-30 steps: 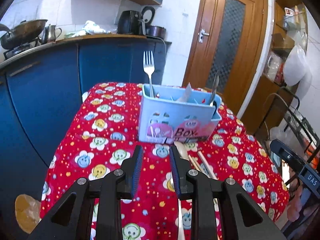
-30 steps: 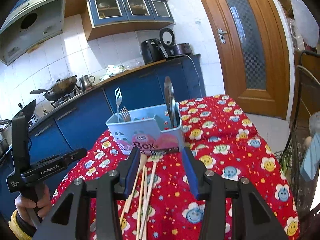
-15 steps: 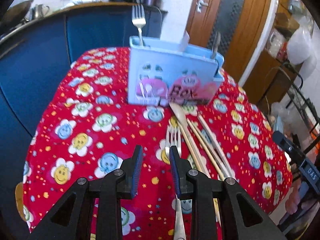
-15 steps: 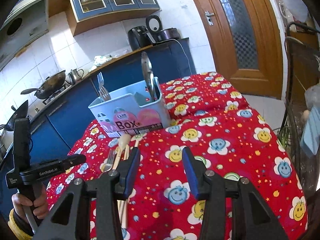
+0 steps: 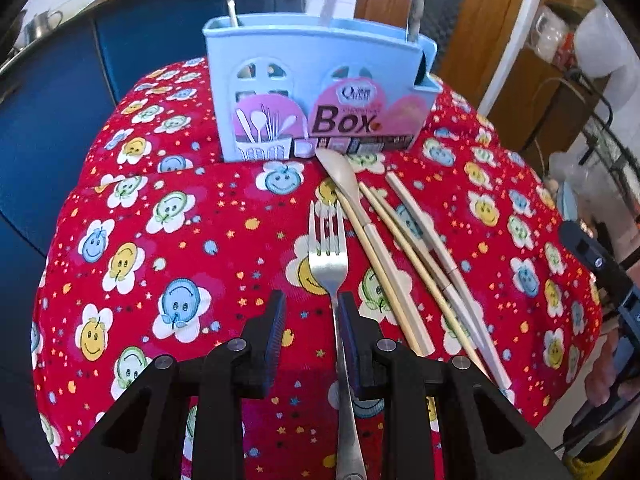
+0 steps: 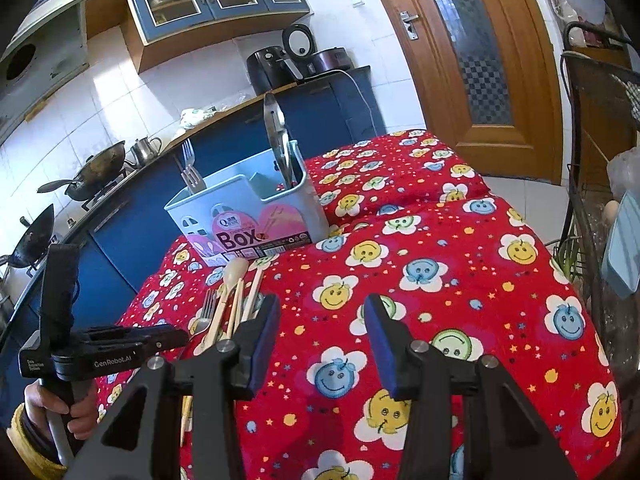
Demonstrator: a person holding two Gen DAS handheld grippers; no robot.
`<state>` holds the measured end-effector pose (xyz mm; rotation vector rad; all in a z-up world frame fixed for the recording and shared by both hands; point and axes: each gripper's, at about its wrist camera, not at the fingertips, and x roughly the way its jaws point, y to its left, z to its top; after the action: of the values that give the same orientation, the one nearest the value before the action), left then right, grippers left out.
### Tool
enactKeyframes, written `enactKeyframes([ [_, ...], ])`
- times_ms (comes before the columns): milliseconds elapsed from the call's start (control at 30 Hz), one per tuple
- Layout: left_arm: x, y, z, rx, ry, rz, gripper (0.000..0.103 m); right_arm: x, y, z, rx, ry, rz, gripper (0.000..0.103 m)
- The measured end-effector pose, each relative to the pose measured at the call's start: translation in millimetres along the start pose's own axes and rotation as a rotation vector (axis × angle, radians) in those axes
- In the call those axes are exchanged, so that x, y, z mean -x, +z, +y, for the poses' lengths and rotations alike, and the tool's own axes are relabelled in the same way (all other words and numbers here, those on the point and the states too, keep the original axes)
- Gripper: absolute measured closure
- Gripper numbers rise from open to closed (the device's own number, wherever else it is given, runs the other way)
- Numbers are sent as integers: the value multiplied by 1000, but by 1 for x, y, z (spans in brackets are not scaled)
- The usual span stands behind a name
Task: Organize utensils
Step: 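Close the left tool on the silver fork and lift it, then carry the fork toward the caddy with the left tool while the right tool grasps a white chopstick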
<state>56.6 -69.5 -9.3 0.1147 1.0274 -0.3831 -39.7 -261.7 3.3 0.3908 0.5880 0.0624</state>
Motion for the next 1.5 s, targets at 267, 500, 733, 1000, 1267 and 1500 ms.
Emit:
enactKeyframes([
  [267,-7,4,-8,-42,13,85,76,0,-1,-7,-16,3,2,56],
  [500,-9,8,-12,-52,1,126,81,-1,-1,-9,-16,3,2,56],
  [733,-15,16,-3,3,-44,155,98,0,-1,-8,-13,5,6,56],
  [1000,-3,7,20,115,-141,35,100,-5,1,6,23,-2,39,56],
  [1267,26,-1,41,157,-147,-124,100,-24,5,24,42,7,126,56],
  [1500,46,-2,51,153,-120,-243,100,-50,12,43,84,22,241,56],
])
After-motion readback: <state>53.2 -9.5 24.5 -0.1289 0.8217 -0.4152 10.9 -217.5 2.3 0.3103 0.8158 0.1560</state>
